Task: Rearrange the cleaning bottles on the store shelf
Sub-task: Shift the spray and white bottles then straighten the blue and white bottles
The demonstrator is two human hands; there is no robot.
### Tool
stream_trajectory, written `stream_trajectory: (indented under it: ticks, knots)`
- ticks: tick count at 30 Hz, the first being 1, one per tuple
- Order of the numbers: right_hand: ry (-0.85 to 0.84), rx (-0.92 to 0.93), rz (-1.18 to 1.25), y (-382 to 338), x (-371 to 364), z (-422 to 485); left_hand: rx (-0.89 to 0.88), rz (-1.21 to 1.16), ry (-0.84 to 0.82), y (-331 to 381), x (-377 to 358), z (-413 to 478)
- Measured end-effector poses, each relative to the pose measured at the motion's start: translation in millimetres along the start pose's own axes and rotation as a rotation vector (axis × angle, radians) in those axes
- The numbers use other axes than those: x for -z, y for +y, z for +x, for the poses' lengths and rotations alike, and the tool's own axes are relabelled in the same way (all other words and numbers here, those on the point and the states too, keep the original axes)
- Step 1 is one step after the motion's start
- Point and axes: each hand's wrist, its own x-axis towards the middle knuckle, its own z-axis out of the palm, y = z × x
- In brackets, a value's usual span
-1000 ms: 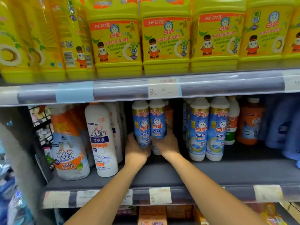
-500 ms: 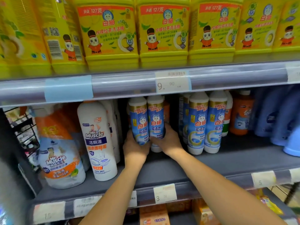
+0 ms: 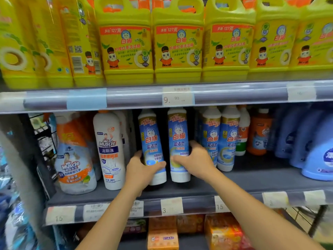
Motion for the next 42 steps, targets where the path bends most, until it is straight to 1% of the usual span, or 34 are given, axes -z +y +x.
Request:
stream_trajectory:
  ticks: [4, 8, 15, 20, 25, 34, 37, 40, 42]
  knots:
    - [-0.061, -0.004, 0.056, 0.4, 28.4, -25.5, 0.027, -0.049, -0.026, 10.1, -4.2, -20.0]
    - [-0.083, -0.034, 0.085, 10.9, 63.4, -50.7, 0.047, -0.114, -0.07, 18.5, -20.7, -39.6]
    - [0.02, -0.014, 0.061, 45.8, 128.8, -73.5, 0.02, -0.138, -0.102, 28.3, -66.8, -68.6]
    - [0.077, 0.012, 0.082, 69.2, 153.3, -67.1, -0.022, -0.148, -0.097, 35.9, -94.7, -76.3]
    - [0.146, 0.042, 0.091, 85.8, 156.1, -51.5, -0.051, -0.155, -0.089, 41.0, -110.4, -72.9]
    - [0.151, 0.035, 0.091, 103.6, 133.7, -31.8, -0.057, -0.105, -0.054, 34.1, -130.3, -62.5]
    - [0.154, 0.054, 0.07, 104.6, 130.6, -28.0, -0.055, -0.076, -0.056, 31.4, -133.6, -60.1]
    - [0.199, 0.076, -0.017, 105.3, 130.4, -25.4, -0.055, -0.053, -0.054, 31.3, -137.2, -57.3]
    - [0.194, 0.089, -0.031, 106.4, 131.0, -24.5, -0.058, -0.044, -0.054, 32.7, -140.7, -56.2]
